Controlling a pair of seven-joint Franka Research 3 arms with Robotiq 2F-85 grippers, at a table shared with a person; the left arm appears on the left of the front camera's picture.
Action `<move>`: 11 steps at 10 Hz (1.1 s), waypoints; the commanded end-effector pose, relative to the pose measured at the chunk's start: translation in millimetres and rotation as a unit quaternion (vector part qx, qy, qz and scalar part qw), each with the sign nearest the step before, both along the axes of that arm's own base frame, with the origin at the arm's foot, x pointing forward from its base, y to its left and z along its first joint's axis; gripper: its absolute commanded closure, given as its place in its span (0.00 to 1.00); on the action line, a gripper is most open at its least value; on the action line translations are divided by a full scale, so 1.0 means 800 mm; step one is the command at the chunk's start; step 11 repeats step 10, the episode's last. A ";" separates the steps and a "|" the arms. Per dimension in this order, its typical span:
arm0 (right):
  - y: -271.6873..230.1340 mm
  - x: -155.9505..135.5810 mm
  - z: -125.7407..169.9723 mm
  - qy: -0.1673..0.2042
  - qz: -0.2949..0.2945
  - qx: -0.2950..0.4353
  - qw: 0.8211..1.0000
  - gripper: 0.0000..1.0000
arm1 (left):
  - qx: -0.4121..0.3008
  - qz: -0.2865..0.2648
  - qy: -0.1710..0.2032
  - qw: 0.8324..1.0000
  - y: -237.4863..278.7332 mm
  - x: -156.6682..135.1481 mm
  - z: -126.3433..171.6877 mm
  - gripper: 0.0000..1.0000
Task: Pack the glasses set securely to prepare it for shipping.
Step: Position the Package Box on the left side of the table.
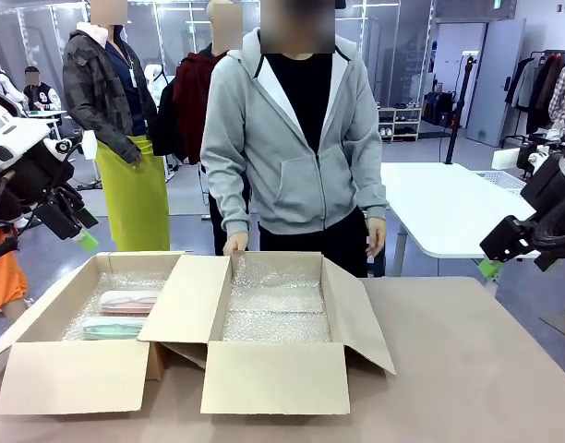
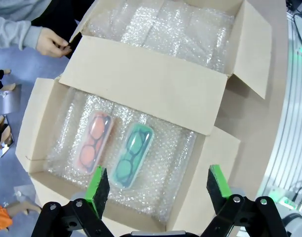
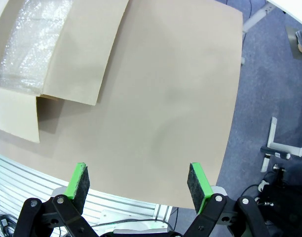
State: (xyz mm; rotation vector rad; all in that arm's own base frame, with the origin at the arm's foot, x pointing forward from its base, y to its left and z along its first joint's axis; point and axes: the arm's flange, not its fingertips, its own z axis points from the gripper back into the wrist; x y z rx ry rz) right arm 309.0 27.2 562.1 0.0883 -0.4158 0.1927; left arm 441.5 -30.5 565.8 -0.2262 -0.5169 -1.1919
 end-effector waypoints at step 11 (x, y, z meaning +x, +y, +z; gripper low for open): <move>0.000 -0.002 0.000 0.001 -0.002 -0.005 1.000 0.00 | 0.007 0.007 -0.001 1.000 0.000 0.002 0.004 0.00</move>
